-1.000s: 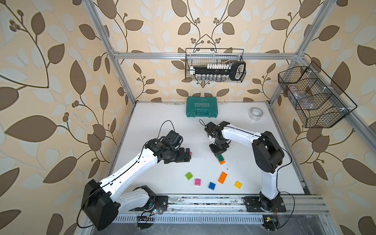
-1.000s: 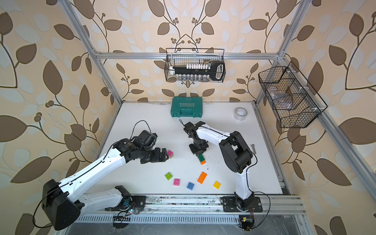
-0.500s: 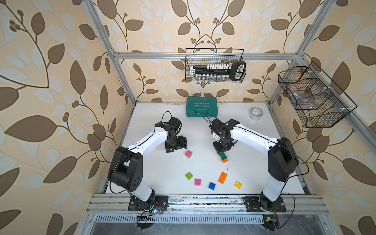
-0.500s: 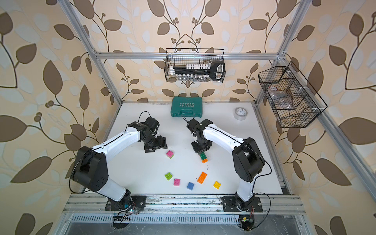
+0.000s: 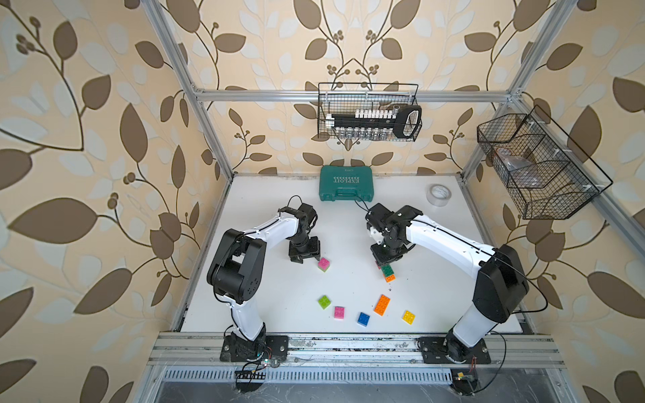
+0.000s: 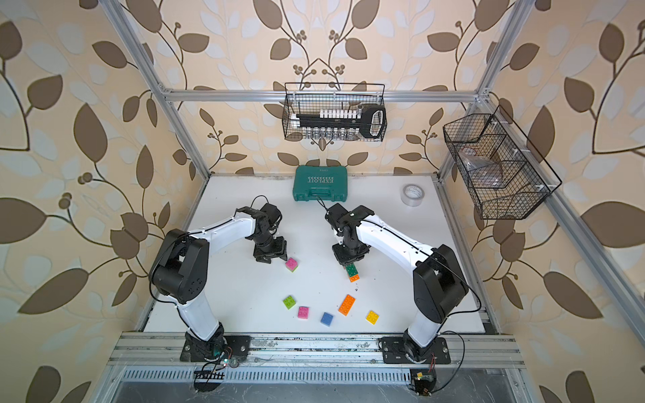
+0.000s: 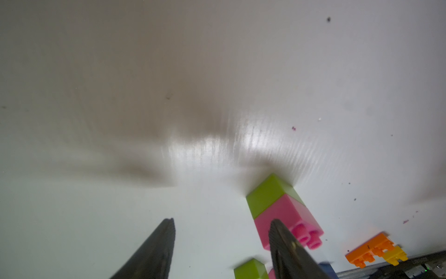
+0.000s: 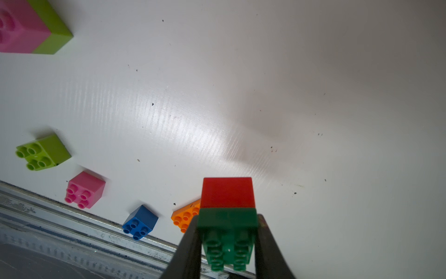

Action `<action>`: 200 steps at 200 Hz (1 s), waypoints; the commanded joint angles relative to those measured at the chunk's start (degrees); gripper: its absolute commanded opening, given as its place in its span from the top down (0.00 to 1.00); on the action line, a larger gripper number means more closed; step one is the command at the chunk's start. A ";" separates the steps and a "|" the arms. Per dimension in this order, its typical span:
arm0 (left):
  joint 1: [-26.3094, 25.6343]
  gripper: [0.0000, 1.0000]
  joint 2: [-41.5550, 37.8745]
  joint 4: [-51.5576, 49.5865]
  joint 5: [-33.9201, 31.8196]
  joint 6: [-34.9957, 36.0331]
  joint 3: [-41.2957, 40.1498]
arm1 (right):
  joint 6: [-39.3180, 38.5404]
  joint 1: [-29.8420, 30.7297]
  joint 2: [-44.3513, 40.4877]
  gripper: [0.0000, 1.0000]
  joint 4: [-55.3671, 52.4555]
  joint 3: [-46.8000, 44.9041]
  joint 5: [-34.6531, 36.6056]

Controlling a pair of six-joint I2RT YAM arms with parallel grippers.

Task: Assemble the letter r with lego
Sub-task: Move the lego brick at the center of the board.

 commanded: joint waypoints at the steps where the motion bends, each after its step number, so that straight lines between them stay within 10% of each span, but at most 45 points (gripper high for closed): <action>1: -2.21 0.36 1.57 -1.22 -0.31 1.58 2.44 | 0.59 -0.06 -1.37 1.00 -0.91 -0.86 -0.81; 200: -14.11 0.28 -4.04 16.54 15.79 -6.09 -7.99 | -2.70 0.77 -6.06 1.00 -2.64 0.84 -0.04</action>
